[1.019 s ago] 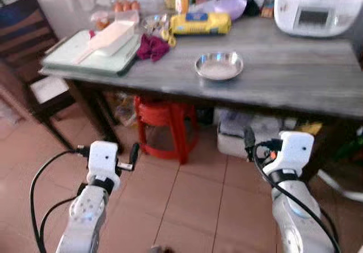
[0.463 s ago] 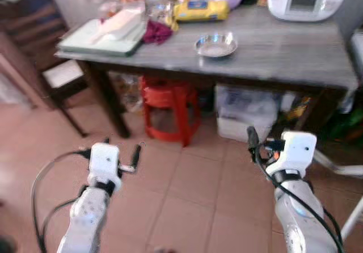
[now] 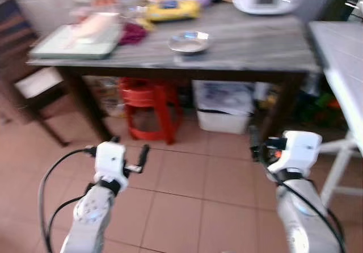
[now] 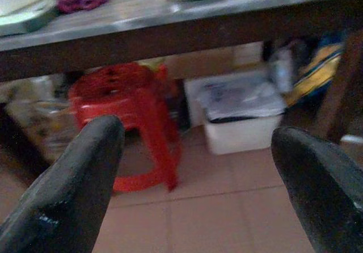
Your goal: Setting the table
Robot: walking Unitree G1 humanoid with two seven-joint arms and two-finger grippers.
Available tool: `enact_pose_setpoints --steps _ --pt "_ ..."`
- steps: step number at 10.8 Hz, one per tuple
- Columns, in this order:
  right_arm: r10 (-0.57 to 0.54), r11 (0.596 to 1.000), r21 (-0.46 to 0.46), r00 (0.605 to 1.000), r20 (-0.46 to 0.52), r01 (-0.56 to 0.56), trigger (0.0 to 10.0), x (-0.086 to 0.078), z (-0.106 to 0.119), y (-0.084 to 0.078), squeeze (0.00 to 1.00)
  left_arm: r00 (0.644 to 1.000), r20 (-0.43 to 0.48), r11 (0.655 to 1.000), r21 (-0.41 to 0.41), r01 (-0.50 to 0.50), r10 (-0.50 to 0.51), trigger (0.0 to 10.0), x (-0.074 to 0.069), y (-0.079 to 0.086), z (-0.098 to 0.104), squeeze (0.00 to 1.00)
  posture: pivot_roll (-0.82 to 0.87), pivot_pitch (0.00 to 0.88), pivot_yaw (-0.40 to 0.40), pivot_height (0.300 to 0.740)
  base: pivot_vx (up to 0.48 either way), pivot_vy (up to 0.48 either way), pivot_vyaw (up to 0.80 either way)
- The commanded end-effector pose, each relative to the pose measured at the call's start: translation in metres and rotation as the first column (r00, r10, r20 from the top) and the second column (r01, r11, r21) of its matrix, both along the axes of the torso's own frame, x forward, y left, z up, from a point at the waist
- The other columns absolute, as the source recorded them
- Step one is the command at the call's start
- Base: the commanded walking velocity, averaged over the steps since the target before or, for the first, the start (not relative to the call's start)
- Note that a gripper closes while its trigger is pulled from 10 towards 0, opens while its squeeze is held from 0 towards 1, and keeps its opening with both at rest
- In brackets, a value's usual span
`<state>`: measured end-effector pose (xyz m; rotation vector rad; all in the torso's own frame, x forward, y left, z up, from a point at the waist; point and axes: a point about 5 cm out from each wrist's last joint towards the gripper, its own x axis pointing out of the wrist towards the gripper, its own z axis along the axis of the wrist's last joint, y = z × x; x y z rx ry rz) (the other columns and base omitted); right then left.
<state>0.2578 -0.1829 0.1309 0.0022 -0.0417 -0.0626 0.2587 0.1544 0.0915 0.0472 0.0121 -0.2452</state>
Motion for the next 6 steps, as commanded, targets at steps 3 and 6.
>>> enact_pose_setpoints --steps 3,6 --pt "0.016 0.999 -0.044 0.992 0.128 -0.011 10.0 -0.002 0.027 0.007 0.0 0.993 0.107 0.997 -0.061 -0.044 0.051 10.0 0.002 -0.001 0.027 0.0 -0.07 0.106 0.095 0.74 0.0 0.0 0.0" --pt "0.029 0.996 -0.083 0.985 0.171 -0.015 10.0 -0.002 0.037 0.009 0.0 0.989 0.136 0.997 -0.047 -0.054 0.06 10.0 0.004 -0.002 0.03 0.0 -0.08 0.1 0.091 0.74 0.0 0.0 0.0"
